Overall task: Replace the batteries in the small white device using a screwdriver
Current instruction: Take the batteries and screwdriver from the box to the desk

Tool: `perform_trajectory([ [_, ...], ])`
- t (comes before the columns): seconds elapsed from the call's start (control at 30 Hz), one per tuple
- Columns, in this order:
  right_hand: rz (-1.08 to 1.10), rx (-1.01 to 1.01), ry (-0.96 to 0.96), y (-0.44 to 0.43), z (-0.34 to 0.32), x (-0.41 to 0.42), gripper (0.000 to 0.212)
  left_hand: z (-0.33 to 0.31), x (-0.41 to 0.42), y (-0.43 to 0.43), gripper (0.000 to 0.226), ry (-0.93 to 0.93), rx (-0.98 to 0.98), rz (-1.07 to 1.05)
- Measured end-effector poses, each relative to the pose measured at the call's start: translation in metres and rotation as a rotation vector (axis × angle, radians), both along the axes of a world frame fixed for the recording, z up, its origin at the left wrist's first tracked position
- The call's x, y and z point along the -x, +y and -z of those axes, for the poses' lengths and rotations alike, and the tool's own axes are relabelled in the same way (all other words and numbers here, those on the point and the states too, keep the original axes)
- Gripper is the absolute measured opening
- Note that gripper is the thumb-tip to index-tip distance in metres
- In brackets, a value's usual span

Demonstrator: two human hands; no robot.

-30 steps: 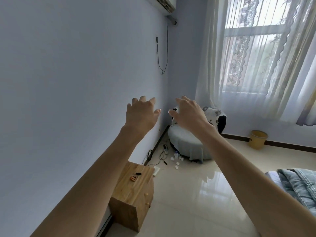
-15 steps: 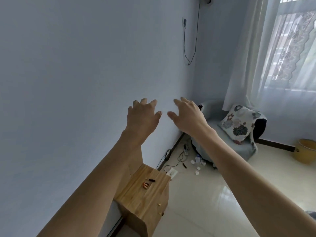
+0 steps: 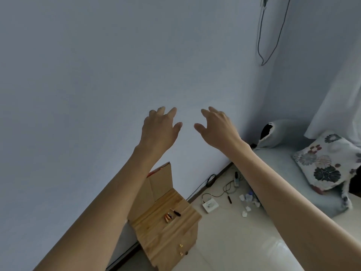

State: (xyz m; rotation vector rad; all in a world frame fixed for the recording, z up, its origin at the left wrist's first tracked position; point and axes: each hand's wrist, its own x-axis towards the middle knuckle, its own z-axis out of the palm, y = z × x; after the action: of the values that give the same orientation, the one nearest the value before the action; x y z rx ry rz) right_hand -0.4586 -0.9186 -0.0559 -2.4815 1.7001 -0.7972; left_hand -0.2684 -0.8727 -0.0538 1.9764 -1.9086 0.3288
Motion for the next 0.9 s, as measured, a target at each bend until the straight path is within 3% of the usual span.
perform_trajectory([
  [0.5,-0.242,-0.134,0.052,-0.148,0.096,-0.083,0.031,0.089,-0.070,-0.100,0.061,0.045,-0.112,-0.185],
  [0.9,-0.351,-0.283,0.094,-0.223,0.212,-0.127,0.036,0.203,-0.102,-0.158,0.062,0.158,-0.248,-0.272],
])
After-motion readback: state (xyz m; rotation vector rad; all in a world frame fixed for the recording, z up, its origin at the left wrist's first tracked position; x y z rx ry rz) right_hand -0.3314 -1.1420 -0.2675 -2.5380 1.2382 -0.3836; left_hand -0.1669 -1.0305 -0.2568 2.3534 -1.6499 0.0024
